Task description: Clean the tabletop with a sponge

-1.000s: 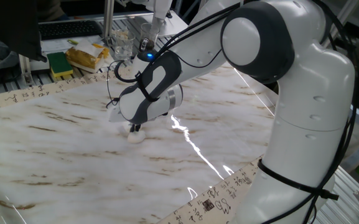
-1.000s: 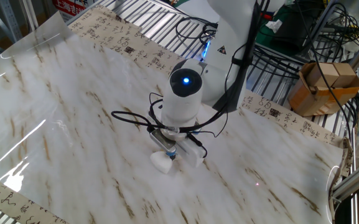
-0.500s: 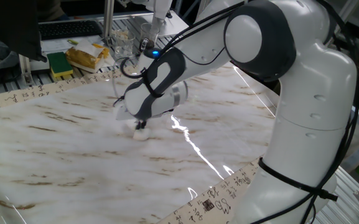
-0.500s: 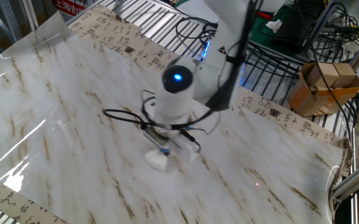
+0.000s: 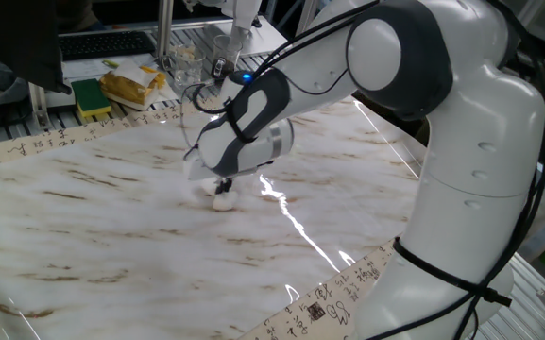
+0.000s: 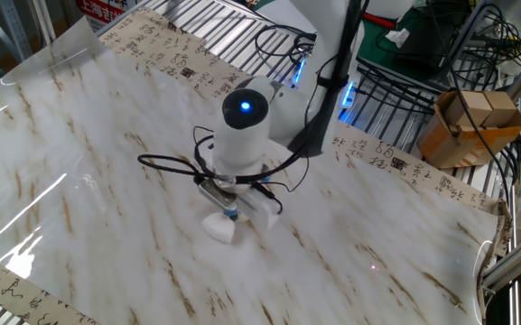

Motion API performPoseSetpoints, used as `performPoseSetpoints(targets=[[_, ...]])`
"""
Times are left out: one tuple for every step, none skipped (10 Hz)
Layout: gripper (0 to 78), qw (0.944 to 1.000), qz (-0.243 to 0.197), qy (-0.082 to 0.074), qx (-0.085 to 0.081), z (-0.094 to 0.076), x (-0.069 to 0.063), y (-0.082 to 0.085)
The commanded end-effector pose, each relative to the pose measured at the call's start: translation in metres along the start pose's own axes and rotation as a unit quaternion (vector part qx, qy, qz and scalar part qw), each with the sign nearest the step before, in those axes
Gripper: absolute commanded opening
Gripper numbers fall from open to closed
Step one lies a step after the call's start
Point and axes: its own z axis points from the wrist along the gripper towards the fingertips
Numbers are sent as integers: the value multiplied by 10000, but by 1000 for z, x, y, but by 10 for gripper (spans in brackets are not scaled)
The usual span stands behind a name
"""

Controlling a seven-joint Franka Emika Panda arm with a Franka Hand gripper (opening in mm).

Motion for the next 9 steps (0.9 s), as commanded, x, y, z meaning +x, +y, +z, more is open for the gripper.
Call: performPoseSetpoints(targets=[[12, 9980, -605, 106, 128, -13, -7, -74], [12, 9979, -627, 108, 142, -14, -7, -78], [12, 9978, -620, 144, 161, -18, -7, -78], [12, 9978, -617, 195, 171, -25, -6, -79], [12, 9977, -615, 231, 181, -30, -5, -80], [12, 9976, -617, 246, 177, -32, -5, -81], [12, 9977, -615, 243, 176, -32, -5, -81], [12, 9977, -616, 242, 171, -32, -5, -81], [12, 9977, -617, 247, 154, -31, -5, -80]])
